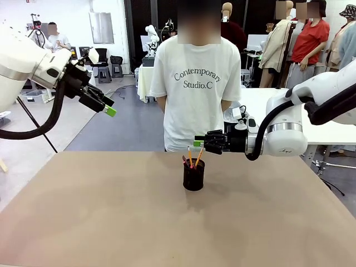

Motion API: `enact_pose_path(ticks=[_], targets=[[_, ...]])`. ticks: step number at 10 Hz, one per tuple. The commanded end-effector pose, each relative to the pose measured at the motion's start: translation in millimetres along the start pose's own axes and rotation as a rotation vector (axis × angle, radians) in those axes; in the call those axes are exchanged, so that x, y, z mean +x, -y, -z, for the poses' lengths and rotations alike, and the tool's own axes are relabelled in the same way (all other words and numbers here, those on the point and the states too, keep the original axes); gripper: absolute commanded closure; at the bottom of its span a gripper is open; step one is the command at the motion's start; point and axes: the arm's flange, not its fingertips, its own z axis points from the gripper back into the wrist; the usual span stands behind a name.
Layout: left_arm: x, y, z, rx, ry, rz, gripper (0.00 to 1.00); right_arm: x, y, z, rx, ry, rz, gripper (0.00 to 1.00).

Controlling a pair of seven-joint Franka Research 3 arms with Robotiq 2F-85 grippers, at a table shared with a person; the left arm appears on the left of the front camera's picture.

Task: Place the pens into the pen holder.
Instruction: Pick up a writing instrument from the table and place it into the Pen holder.

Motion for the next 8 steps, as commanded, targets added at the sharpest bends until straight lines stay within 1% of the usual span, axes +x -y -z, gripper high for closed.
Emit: enact_pose_path(ticks=[1, 2, 4, 5, 6, 7, 8], targets=[[-0.8, -0.6, -1.8, 0.005, -0.002, -0.002, 0.0, 1.1, 4.8, 9.0, -0.028, 0.009, -0.011, 0.04], [-0.8, -0.6, -1.8, 0.005, -0.002, -0.002, 0.0, 0.9, 4.8, 9.3, -0.028, 0.012, -0.011, 0.0], [-0.8, -0.6, -1.8, 0.005, -0.002, -0.002, 0.0, 2.8, 6.8, 8.1, -0.014, 0.015, -0.012, 0.0], [-0.8, -0.6, -1.8, 0.005, -0.002, -0.002, 0.0, 3.8, 6.3, 6.8, -0.007, 0.027, 0.006, 0.0], [-0.8, -0.6, -1.8, 0.005, -0.002, -0.002, 0.0, 4.6, 6.2, 5.4, -0.005, 0.019, 0.036, 0.0], [-0.8, -0.6, -1.8, 0.005, -0.002, -0.002, 0.0, 2.1, 1.6, 1.8, 0.003, 0.003, -0.004, 0.0], [-0.8, -0.6, -1.8, 0.005, -0.002, -0.002, 0.0, 2.1, 1.6, 1.8, 0.003, 0.003, -0.004, 0.0]])
